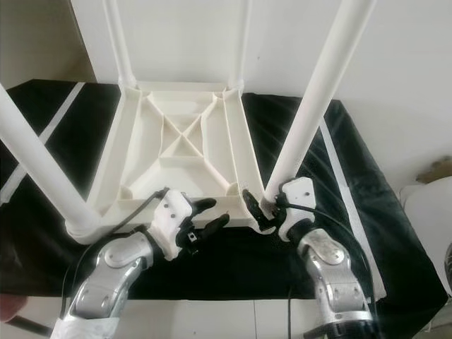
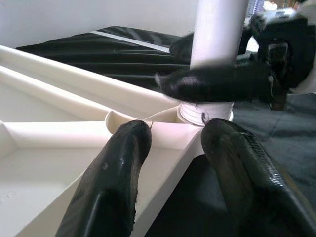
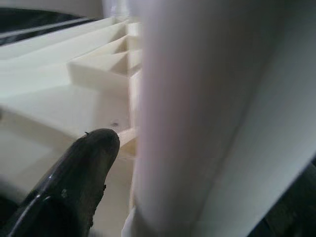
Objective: Building children table
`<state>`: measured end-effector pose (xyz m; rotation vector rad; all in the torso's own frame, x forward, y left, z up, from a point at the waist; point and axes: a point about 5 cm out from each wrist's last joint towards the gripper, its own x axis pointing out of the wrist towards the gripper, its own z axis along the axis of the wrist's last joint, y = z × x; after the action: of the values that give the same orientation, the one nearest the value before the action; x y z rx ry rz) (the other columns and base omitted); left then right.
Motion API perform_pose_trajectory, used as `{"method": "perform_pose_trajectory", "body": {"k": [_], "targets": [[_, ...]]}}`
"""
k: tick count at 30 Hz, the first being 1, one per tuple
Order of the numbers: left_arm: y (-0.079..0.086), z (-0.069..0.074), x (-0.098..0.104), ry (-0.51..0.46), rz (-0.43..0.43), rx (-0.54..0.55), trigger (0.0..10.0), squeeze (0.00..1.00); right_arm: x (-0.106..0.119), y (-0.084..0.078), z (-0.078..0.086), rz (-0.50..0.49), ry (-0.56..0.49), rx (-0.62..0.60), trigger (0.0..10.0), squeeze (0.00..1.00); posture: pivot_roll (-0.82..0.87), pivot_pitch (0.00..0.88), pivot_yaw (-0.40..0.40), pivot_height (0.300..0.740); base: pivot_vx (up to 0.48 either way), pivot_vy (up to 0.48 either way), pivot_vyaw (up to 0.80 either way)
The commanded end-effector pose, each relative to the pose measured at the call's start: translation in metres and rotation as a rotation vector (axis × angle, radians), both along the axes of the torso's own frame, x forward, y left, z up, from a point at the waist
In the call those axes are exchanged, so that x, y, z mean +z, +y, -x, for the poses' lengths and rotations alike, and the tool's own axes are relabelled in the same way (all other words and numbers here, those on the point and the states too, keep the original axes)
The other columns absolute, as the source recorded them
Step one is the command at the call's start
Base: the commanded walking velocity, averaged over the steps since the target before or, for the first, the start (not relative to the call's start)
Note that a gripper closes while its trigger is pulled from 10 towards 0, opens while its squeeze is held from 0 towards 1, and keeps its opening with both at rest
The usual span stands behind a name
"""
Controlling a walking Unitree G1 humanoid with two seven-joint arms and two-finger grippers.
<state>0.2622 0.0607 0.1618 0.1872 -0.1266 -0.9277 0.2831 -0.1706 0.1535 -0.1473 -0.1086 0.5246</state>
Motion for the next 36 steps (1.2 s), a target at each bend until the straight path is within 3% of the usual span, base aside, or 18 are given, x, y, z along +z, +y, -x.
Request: {"method": "perform_pose_trajectory", "body": {"k": [1,3,12,13,16,17,28,33,36], "targets": [[0.001,-0.003,-0.002,-0.002,0.010,0.083,10.0,0.00,-0.004,-0.001,0.000,0.023,0.015,0.038,4.7,0.00,-0.10,0.087,-0.045,0.740,0.000,0.000,0.00],[0.002,-0.003,-0.002,-0.003,0.005,0.082,10.0,0.00,-0.007,-0.004,-0.001,0.036,0.020,0.048,0.0,0.00,-0.10,0.088,-0.045,0.740,0.000,0.000,0.00],[0.002,-0.001,-0.002,-0.001,0.008,0.083,10.0,0.00,-0.009,-0.013,-0.003,0.046,0.016,0.018,0.0,0.00,-0.09,0.091,-0.042,0.740,0.000,0.000,0.00],[0.002,-0.001,-0.002,0.000,0.008,0.081,10.0,0.00,-0.010,-0.013,-0.003,0.024,0.028,0.006,7.7,0.00,-0.09,0.092,-0.042,0.740,0.000,0.000,0.00],[0.001,-0.001,-0.002,0.000,0.008,0.080,10.0,0.00,-0.011,-0.014,-0.003,0.008,0.036,0.002,7.7,0.00,-0.09,0.092,-0.042,0.740,0.000,0.000,0.00],[0.001,-0.001,-0.002,0.000,0.008,0.080,10.0,0.00,-0.012,-0.013,-0.001,-0.005,0.044,-0.001,10.0,0.00,-0.09,0.096,-0.043,0.740,0.000,0.000,0.00],[0.001,0.002,-0.006,0.015,0.011,0.085,10.0,0.00,-0.022,-0.003,0.009,-0.088,0.082,-0.219,10.0,0.00,-0.10,0.104,-0.046,0.740,0.000,0.000,0.00],[0.000,0.003,-0.006,0.019,0.010,0.071,10.0,0.00,-0.026,-0.001,0.016,-0.093,0.093,-0.454,10.0,0.00,-0.11,0.109,-0.039,0.740,0.000,0.000,0.00],[0.000,0.002,-0.005,0.019,0.011,0.070,10.0,0.00,-0.028,0.000,0.019,-0.093,0.106,-0.523,10.0,0.00,-0.11,0.110,-0.036,0.740,0.000,0.000,0.00]]}}
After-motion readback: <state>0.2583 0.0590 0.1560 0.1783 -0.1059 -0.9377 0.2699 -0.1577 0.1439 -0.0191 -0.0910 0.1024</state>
